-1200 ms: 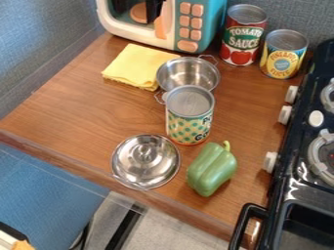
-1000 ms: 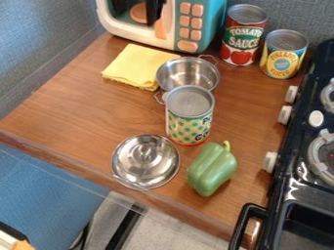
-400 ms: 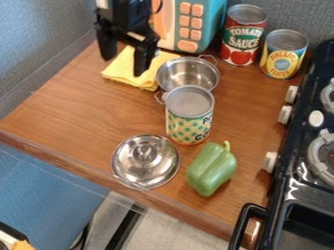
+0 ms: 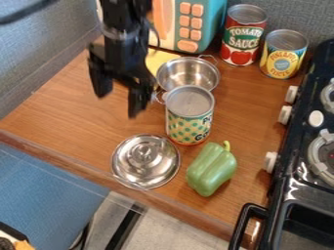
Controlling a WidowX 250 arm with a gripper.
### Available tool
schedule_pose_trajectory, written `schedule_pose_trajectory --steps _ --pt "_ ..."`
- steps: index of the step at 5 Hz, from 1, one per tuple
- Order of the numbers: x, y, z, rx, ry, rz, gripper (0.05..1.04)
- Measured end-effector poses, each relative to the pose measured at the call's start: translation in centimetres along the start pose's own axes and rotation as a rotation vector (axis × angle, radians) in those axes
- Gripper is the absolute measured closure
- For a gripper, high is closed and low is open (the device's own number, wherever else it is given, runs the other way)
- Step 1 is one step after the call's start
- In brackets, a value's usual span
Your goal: Moved the silver covering lid to the left side of the table
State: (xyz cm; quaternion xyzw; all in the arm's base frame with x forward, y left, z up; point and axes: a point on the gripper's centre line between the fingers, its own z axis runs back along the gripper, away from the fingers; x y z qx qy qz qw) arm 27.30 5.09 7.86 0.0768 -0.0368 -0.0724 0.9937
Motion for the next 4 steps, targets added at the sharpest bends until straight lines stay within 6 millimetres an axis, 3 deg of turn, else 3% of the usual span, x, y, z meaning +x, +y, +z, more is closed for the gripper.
schedule_pose_trajectory --steps 2,4 --pt "-1.6 -4.4 -1.7 -0.014 0.020 -0.050 0.083" --pt "-2.1 -5.1 -3.3 0.003 0.049 -0.043 0.111"
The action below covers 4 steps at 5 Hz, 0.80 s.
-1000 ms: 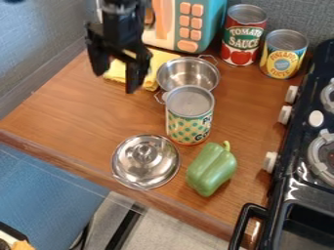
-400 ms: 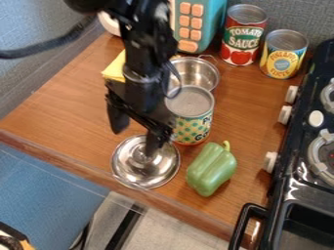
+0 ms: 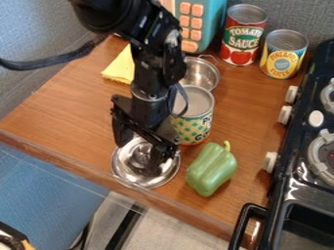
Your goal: Moved the silver covering lid to the left side of the table
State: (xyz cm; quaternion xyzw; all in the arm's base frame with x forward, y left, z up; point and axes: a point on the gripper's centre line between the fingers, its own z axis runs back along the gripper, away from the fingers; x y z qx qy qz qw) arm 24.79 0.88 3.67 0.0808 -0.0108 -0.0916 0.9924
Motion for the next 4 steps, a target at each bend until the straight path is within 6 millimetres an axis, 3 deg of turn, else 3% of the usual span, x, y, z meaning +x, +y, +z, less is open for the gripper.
schedule_pose_trajectory --steps 3,4 --pt "1.5 0.7 -0.9 0.010 0.008 0.046 0.675" --pt "1.2 0.4 -0.9 -0.009 0.013 0.041 0.807"
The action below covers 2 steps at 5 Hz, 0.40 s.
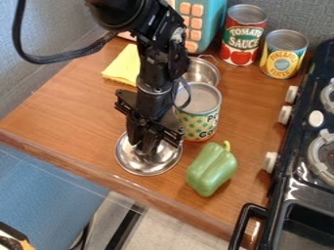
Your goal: Moved the silver covering lid to the left side of the table
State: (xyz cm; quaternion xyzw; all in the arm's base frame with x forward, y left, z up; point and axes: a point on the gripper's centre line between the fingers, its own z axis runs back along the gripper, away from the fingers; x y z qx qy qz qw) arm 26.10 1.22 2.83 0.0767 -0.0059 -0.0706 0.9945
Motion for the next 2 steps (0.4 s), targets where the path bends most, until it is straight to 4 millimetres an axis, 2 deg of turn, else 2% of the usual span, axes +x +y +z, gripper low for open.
schedule_pose_trajectory --steps 1,2 --pt "-0.29 0.21 0.13 -0.023 0.008 0.001 0.807" --pt "-0.84 0.89 1.09 -0.052 0.010 0.009 0.807"
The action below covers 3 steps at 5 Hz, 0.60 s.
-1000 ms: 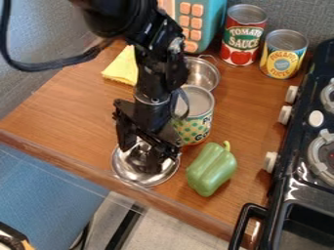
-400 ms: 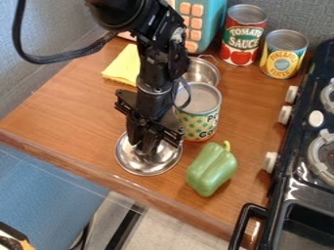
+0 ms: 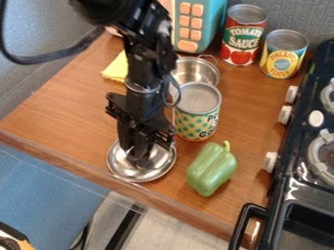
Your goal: Moved the silver covering lid to the left side of the table
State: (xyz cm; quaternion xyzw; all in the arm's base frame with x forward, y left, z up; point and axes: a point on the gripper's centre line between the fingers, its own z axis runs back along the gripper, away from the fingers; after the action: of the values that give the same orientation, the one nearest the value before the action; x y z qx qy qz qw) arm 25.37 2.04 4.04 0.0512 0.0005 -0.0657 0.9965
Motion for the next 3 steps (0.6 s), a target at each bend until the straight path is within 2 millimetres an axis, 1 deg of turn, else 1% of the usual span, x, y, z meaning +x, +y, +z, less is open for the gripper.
schedule_pose_trajectory --steps 1,2,3 --pt "0.6 1.5 3.6 -0.021 -0.071 0.046 0.807" --pt "1.6 4.3 5.2 -0.039 -0.095 0.139 0.807" --pt "2.9 6.9 3.9 -0.038 -0.062 0.217 0.807"
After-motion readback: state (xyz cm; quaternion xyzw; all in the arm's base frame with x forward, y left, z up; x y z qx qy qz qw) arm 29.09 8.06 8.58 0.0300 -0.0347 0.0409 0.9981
